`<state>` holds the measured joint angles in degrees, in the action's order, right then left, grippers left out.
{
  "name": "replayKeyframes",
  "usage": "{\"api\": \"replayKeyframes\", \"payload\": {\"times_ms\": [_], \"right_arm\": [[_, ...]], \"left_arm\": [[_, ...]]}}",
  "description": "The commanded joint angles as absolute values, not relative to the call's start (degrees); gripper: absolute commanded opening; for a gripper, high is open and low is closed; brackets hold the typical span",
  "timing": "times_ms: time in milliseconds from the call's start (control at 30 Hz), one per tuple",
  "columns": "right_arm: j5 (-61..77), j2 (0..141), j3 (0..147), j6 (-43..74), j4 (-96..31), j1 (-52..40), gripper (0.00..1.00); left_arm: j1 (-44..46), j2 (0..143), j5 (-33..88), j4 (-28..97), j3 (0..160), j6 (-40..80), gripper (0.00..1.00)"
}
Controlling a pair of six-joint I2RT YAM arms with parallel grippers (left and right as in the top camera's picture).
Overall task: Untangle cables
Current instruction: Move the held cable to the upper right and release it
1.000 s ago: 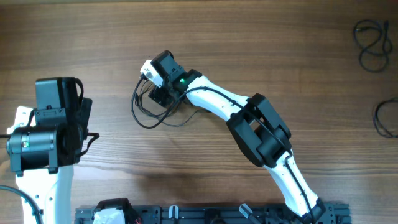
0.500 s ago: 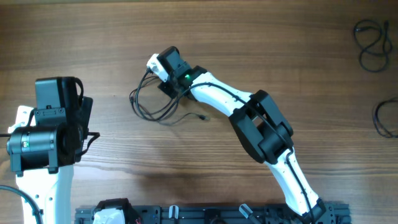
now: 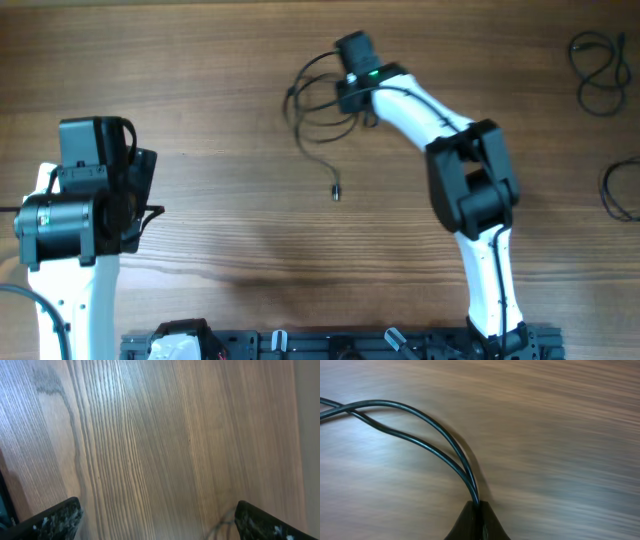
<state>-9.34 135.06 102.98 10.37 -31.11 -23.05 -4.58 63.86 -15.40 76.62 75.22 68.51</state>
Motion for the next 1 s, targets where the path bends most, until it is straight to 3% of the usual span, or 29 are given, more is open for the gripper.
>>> {"api": "replayKeyframes", "payload": {"times_ms": [0, 433, 700, 733, 767, 833, 867, 967], "right_arm": [[-11.1, 131.9, 101.7, 14.9, -33.4, -16.8, 0.04], [-11.1, 131.6, 101.7, 12.0, -33.2, 11.0, 0.04], [4.0, 131.6, 101.7, 3.0, -24.9, 16.8, 0.06], [4.0, 131.7, 101.7, 3.0, -24.4, 16.7, 0.09], [4.0, 131.7, 101.7, 3.0, -23.9, 16.4, 0.2], [3.9, 131.7, 101.7, 2.8, -22.3, 16.0, 0.8], [3.9, 131.7, 101.7, 1.6, -21.8, 16.0, 1.0], [-4.1, 129.8, 101.9, 1.2, -21.6, 16.2, 1.0]], "left_arm": [[-4.9, 65.9, -12.9, 76.8, 75.3, 69.5, 1.0], [-4.9, 70.6, -11.6, 76.5, 75.3, 69.5, 1.0], [-4.9, 70.6, -10.9, 75.9, 75.3, 69.5, 1.0], [-4.9, 70.6, -10.9, 75.9, 75.3, 69.5, 1.0], [-4.9, 70.6, -10.9, 75.9, 75.3, 69.5, 1.0], [-4.9, 70.6, -9.6, 75.8, 75.3, 69.5, 1.0], [-4.9, 70.6, -9.0, 75.6, 75.3, 69.5, 1.0], [-4.9, 70.6, -8.1, 75.4, 75.3, 69.5, 1.0]]}}
